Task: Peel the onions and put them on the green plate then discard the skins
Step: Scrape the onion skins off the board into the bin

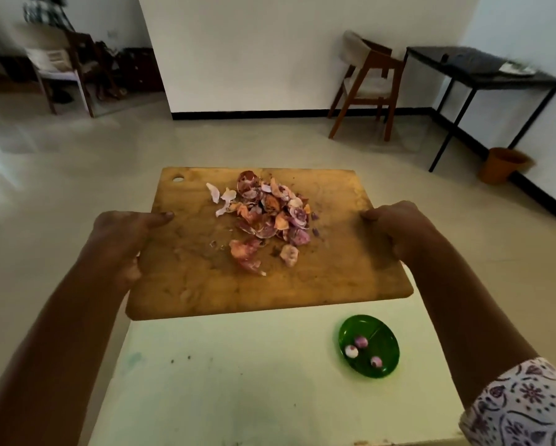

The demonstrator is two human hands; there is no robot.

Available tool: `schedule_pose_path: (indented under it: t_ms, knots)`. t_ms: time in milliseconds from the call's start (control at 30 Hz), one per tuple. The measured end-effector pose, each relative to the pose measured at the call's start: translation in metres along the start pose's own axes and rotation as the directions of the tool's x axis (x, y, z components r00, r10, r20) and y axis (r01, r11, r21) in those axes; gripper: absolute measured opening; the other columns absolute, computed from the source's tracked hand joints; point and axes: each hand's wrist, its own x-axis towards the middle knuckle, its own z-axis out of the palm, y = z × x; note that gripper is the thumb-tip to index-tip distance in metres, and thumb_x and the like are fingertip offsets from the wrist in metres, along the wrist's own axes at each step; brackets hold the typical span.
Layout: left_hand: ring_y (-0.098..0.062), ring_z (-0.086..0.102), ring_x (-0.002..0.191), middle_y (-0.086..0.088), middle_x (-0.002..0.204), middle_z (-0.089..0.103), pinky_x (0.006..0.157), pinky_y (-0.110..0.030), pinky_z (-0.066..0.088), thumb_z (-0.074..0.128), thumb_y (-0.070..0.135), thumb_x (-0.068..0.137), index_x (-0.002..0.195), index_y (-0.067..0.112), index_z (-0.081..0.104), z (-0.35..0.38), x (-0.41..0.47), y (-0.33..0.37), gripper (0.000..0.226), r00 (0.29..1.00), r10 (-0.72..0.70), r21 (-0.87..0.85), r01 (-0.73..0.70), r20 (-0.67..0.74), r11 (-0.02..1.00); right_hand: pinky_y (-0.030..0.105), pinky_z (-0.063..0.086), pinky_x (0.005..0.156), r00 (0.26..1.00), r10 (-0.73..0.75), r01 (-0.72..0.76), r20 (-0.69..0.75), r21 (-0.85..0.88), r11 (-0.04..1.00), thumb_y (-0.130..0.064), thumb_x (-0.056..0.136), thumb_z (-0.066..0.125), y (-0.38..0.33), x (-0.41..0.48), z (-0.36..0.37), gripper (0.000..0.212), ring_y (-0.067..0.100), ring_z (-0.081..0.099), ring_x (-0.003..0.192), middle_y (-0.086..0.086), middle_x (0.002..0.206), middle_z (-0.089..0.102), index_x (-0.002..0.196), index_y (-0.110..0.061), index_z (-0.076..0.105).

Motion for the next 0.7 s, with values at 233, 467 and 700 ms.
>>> schedule_pose_path:
  t_ms: [233,467,700]
  knots:
    - [-0.037,0.059,0.1,-0.012,0.104,0.063,0.094,-0.061,0.043,0.074,0.027,0.077,0.097,0.003,0.061,0.008,-0.013,0.012,0.034,0.997,0.049,0.091,-0.055,0.058,0.994,0.038,0.044,0.073,0.999,-0.024,0.025,0.022,-0.014,1.0,-0.021,0.091,0.065,0.004,-0.012,-0.03,0.02,0.018,0.053,0.071,0.005,0.083,0.056,0.087,-0.004,0.056]
    - [-0.038,0.062,0.095,-0.014,0.103,0.067,0.091,-0.06,0.047,0.076,0.036,0.074,0.102,0.0,0.065,0.065,-0.032,-0.003,0.046,0.995,0.03,0.122,-0.042,0.098,0.992,0.033,0.045,0.064,0.999,-0.043,0.043,0.0,-0.026,0.999,-0.02,0.093,0.062,0.023,0.01,-0.083,0.021,0.019,0.055,0.073,0.007,0.083,0.059,0.077,-0.008,0.057]
    - [-0.04,0.058,0.103,-0.016,0.11,0.064,0.096,-0.061,0.042,0.072,0.035,0.079,0.103,0.002,0.062,0.153,-0.062,-0.004,0.043,0.996,-0.033,0.041,0.03,0.082,0.999,0.03,0.041,0.056,0.998,-0.052,0.053,0.017,-0.06,0.997,-0.019,0.094,0.061,0.033,0.053,-0.162,0.015,0.018,0.056,0.074,0.005,0.082,0.06,0.097,-0.004,0.061]
